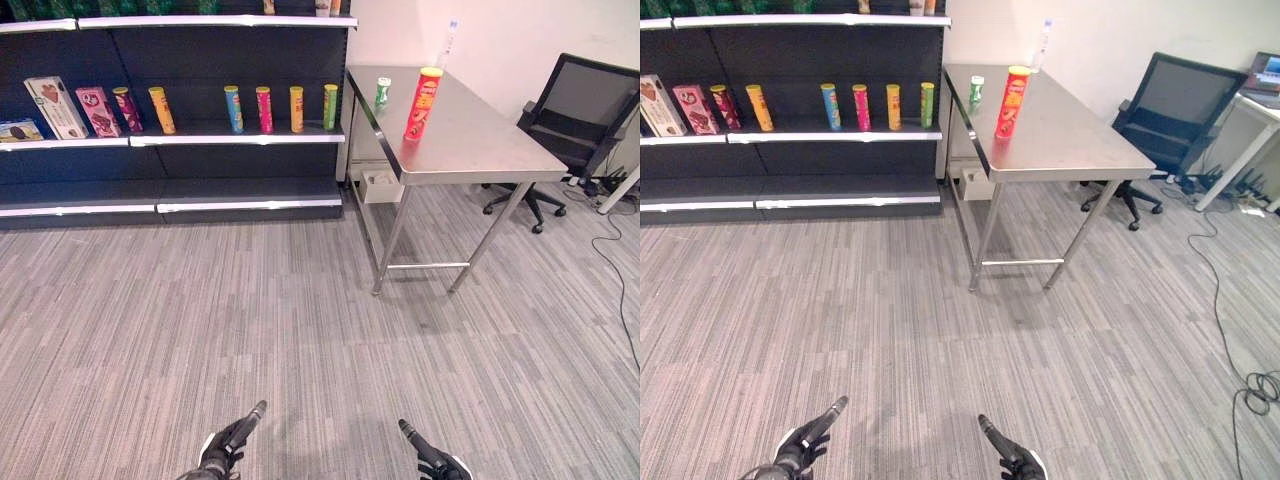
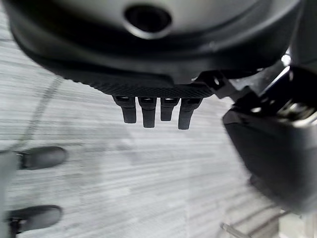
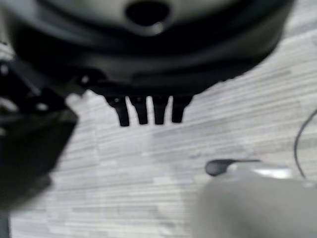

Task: Put the goods on the table back onto the shelves and tidy them up.

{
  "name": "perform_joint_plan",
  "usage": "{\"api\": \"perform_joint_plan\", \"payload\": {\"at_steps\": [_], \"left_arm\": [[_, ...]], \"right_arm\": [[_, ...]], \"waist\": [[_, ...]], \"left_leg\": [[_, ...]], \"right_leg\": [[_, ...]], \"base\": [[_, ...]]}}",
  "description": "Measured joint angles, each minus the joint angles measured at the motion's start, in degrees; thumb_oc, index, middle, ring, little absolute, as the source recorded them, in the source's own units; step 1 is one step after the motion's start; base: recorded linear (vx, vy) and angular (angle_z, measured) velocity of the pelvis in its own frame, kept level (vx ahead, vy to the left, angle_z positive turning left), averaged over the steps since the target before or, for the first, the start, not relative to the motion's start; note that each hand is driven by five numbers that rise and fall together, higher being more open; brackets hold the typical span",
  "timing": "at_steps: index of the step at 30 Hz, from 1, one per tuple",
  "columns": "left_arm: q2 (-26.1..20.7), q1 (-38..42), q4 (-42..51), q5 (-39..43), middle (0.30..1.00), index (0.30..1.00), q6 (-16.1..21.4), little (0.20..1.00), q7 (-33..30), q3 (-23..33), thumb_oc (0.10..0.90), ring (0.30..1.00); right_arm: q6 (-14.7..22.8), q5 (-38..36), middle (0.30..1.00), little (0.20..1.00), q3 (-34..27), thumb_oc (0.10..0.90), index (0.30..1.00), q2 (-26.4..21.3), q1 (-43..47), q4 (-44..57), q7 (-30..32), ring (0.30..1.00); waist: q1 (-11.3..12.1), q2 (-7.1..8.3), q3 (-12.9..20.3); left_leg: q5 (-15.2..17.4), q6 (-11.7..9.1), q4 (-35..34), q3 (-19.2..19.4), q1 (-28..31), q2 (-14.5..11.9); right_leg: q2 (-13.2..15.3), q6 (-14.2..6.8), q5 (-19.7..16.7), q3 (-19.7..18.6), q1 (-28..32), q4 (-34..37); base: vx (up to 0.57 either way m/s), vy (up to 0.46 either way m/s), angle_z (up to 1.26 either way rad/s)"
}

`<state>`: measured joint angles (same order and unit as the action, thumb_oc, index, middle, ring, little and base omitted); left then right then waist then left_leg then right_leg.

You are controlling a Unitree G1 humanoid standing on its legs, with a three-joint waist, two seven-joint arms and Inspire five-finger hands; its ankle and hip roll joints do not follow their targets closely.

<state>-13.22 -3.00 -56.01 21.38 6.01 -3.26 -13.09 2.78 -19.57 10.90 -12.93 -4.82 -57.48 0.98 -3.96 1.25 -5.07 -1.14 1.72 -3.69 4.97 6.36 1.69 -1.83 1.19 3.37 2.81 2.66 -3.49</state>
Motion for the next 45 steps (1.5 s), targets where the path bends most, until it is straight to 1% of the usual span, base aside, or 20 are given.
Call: {"api": "perform_joint_plan", "payload": {"at_steps": [4,5,8,18,21,27,33,41,45], "left_arm": [[1.0,0.1,0.4,0.0,0.9,0.9,0.0,0.9,0.1,-0.3,0.8,0.9],[1.0,0.0,0.4,-0.1,0.9,0.9,0.0,0.9,-0.3,-0.2,0.8,0.9],[1.0,-0.1,0.4,-0.1,0.9,0.9,0.0,0.9,-1.1,-0.2,0.8,0.9],[1.0,-0.5,0.2,-0.2,0.9,0.9,0.0,0.9,-1.0,-0.2,0.8,0.9],[1.0,-0.4,-1.8,-1.2,0.9,0.9,0.0,0.9,-1.0,-0.2,0.8,0.9],[1.0,-0.5,-2.2,-1.4,0.9,0.9,0.0,0.9,-1.0,-0.2,0.8,0.9],[1.0,-0.5,-2.2,-1.8,0.9,0.9,0.0,0.9,-1.0,-0.2,0.8,0.9],[1.0,-0.5,-2.3,-2.0,0.9,0.9,0.0,0.9,-1.0,-0.2,0.8,0.9],[1.0,-0.5,-2.3,-1.7,0.9,0.9,0.0,0.9,-1.0,-0.2,0.8,0.9]], "right_arm": [[0.0,0.0,0.9,0.9,0.4,0.8,0.9,-0.1,-0.1,-0.1,0.0,0.9],[0.0,0.0,0.9,0.9,1.2,0.8,0.9,-0.1,-0.1,0.0,0.0,0.9],[0.0,0.1,0.9,0.9,1.2,0.8,0.9,-0.1,0.1,0.0,0.0,0.9],[0.0,0.2,0.9,0.9,1.2,0.8,0.9,-0.1,0.2,-0.1,0.0,0.9],[0.0,0.2,0.9,0.9,1.2,0.8,0.9,-0.1,0.2,-0.1,0.0,0.9],[0.0,0.0,0.9,0.9,1.1,0.8,0.9,-0.1,0.1,-0.6,-0.7,0.9],[0.0,0.0,0.9,0.9,1.1,0.8,0.9,-0.1,0.0,-0.7,-0.7,0.9],[0.0,-1.3,0.9,0.9,1.1,0.8,0.9,-0.1,-0.1,-0.9,-0.8,0.9],[0.0,-1.3,0.9,0.9,1.2,0.8,0.9,-0.1,0.7,-2.6,-0.8,0.9]], "waist": [[-0.1,-0.85,-1.1],[-0.1,-0.78,-1.6],[0.0,-0.67,-2.3],[0.0,0.01,-2.8],[-0.1,0.09,-2.9],[0.0,0.06,-2.8],[-0.1,-0.01,-2.8],[-0.2,-0.57,-2.3],[-0.1,-0.47,-2.2]], "left_leg": [[0.0,-0.1,-0.8,0.2,1.1,0.0],[-0.1,-0.1,-1.2,0.1,1.4,0.0],[-0.1,-0.2,-1.4,0.1,1.6,0.0],[-0.1,-0.3,-1.4,0.1,1.9,-0.1],[-0.2,-0.3,-1.4,0.1,1.9,-0.1],[-0.2,-0.3,-1.4,-0.1,2.0,-0.1],[-0.2,-0.3,-1.4,-0.1,2.1,-0.1],[-0.2,-0.3,-1.4,0.1,2.1,-0.2],[-0.2,-0.4,-1.4,0.4,1.8,-0.4]], "right_leg": [[-0.2,0.3,-2.5,-0.1,3.1,4.9],[-0.3,0.3,-3.4,-0.1,4.2,6.9],[-0.4,0.4,-4.2,-0.1,5.2,8.8],[-0.6,0.2,-4.1,-0.2,5.4,8.8],[-0.6,0.2,-4.1,-0.2,5.4,8.8],[-0.6,0.5,-4.3,0.0,5.6,8.8],[-0.6,0.5,-4.3,0.0,5.7,8.8],[-0.6,0.5,-4.3,-0.1,5.6,8.8],[-0.8,0.3,-4.2,-0.4,5.1,8.8]], "base": [[0.0,0.0,0.0],[0.0,0.0,0.0],[0.0,0.0,0.0],[0.0,0.0,0.0],[0.0,0.0,0.0],[0.0,0.0,0.0],[0.0,0.0,0.0],[0.01,-0.023,-0.01],[0.01,-0.093,-0.05]]}}
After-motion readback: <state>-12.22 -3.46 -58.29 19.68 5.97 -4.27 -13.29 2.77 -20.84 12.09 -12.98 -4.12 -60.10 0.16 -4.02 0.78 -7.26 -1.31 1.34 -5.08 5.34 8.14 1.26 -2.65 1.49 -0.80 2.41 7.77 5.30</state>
